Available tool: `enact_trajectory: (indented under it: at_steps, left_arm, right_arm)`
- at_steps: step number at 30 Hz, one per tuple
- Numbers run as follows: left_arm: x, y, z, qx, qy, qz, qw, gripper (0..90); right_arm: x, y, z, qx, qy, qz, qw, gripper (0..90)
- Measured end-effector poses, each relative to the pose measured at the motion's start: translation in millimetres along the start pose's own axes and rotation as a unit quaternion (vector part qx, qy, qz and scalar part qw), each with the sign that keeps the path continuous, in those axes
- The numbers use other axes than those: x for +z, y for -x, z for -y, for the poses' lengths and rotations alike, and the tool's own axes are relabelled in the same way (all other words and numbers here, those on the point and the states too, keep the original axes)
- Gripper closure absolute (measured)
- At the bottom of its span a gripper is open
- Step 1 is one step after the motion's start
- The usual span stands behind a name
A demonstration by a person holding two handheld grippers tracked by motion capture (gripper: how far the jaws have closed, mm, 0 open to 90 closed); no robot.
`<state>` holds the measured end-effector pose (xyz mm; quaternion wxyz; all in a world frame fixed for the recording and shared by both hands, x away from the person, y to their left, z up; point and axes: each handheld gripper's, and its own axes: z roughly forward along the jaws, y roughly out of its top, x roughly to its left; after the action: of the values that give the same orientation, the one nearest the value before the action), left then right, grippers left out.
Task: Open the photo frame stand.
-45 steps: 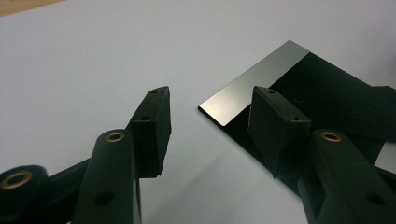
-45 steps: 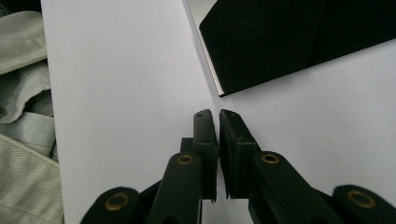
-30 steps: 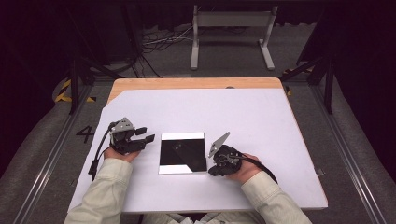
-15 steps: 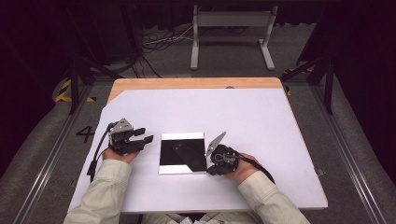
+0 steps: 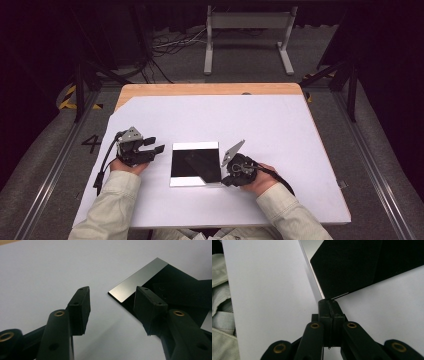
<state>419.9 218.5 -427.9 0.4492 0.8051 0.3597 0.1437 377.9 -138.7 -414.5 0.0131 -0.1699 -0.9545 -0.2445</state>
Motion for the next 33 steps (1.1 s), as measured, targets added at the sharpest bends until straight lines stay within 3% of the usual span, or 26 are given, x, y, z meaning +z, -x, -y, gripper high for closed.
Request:
enact_trajectory:
  at_steps: [12,23,33]
  left_arm:
    - [1.1,0.1,0.2,0.001,-0.001,-0.001,1.0,47.2]
    - [2.6,0.9,0.4,-0.001,-0.003,0.0,1.0,47.1]
    - [2.9,0.8,0.4,0.0,-0.004,0.0,1.0,46.9]
  right_arm:
    - [-13.4,-3.0,-1.6,-0.011,0.034,0.008,0.9993,89.5]
    - [-22.3,-4.4,-2.2,-0.021,0.085,0.017,0.9961,89.5]
    - [-26.7,-4.1,-1.8,-0.014,0.122,0.016,0.9923,89.5]
